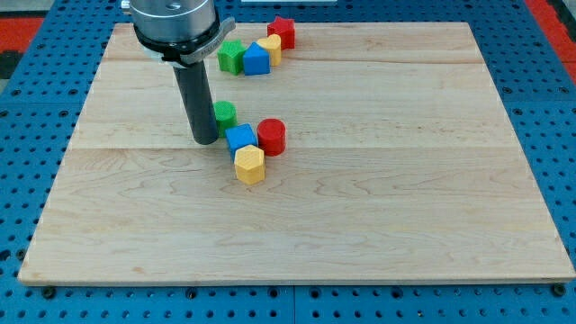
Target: Move green star and blue triangle diagonally below
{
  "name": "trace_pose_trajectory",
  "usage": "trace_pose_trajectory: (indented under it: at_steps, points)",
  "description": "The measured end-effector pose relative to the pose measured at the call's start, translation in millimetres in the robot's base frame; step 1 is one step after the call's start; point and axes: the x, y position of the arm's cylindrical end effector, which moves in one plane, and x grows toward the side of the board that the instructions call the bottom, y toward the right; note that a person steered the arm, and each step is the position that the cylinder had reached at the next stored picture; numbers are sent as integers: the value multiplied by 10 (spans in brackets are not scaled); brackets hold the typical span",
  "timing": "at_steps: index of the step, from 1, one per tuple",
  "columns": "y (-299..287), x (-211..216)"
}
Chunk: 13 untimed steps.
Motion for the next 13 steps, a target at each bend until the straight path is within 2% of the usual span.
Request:
trace_pose_trajectory:
  at_steps: [1, 3, 6, 7, 9, 12, 13]
  points:
    - [2, 2]
    - [-617, -169]
    - [-511, -1496]
    - [-465, -1663]
    - [274, -1608]
    - [1179, -998]
    - [934, -1078]
